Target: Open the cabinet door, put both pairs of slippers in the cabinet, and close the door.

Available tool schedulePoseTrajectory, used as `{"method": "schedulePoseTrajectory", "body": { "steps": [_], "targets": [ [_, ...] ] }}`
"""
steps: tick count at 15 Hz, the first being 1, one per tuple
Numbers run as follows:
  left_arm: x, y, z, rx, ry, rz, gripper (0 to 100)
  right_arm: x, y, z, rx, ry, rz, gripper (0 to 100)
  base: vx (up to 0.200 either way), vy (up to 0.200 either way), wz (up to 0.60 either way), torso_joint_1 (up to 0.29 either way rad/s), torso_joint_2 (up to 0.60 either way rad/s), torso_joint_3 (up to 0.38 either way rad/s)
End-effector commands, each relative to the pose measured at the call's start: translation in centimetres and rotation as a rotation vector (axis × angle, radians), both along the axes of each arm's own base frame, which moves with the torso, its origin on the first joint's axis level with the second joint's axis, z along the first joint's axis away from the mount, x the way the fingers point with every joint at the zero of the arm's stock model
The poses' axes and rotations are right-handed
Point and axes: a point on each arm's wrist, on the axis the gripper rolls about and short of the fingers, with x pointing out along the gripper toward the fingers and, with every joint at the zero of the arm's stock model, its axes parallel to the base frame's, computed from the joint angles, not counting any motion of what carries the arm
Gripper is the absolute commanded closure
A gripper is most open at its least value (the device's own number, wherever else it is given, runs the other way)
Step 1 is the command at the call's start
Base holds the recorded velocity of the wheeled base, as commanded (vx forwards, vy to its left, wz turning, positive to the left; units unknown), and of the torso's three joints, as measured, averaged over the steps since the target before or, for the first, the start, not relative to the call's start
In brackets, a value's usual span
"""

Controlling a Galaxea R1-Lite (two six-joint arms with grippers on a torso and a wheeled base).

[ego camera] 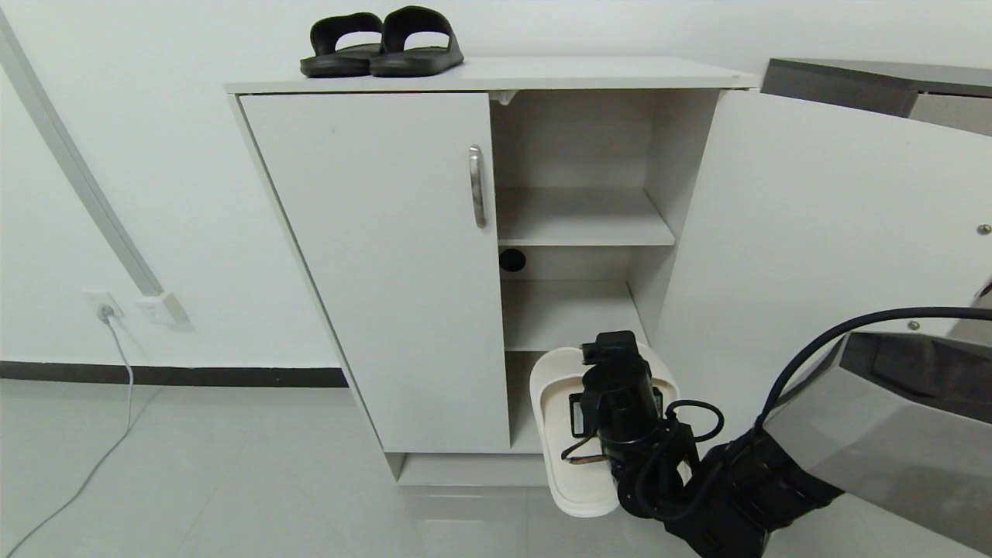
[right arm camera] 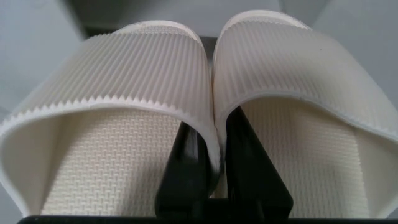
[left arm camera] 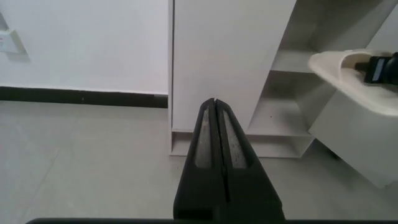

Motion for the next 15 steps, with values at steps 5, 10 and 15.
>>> {"method": "schedulePoseTrajectory", "body": {
  "steps": [5, 10, 15],
  "targets": [
    [0.0, 0.0, 0.0, 0.001, 0.002, 0.001, 100, 0.1, 0.0, -0.5, -0.003, 0.007, 0.006, 100, 0.000, 0.000, 0.00, 0.000, 0.00, 0.000],
    [0.0, 0.0, 0.0, 0.001, 0.001, 0.001, 100, -0.1, -0.1, -1.1, -0.005, 0.006, 0.007, 100, 0.000, 0.000, 0.00, 0.000, 0.00, 0.000],
    [0.0, 0.0, 0.0, 0.001, 0.002, 0.001, 100, 0.1, 0.0, -2.0, -0.019, 0.019, 0.009, 100, 0.000, 0.000, 0.00, 0.001, 0.00, -0.020]
  ]
}}
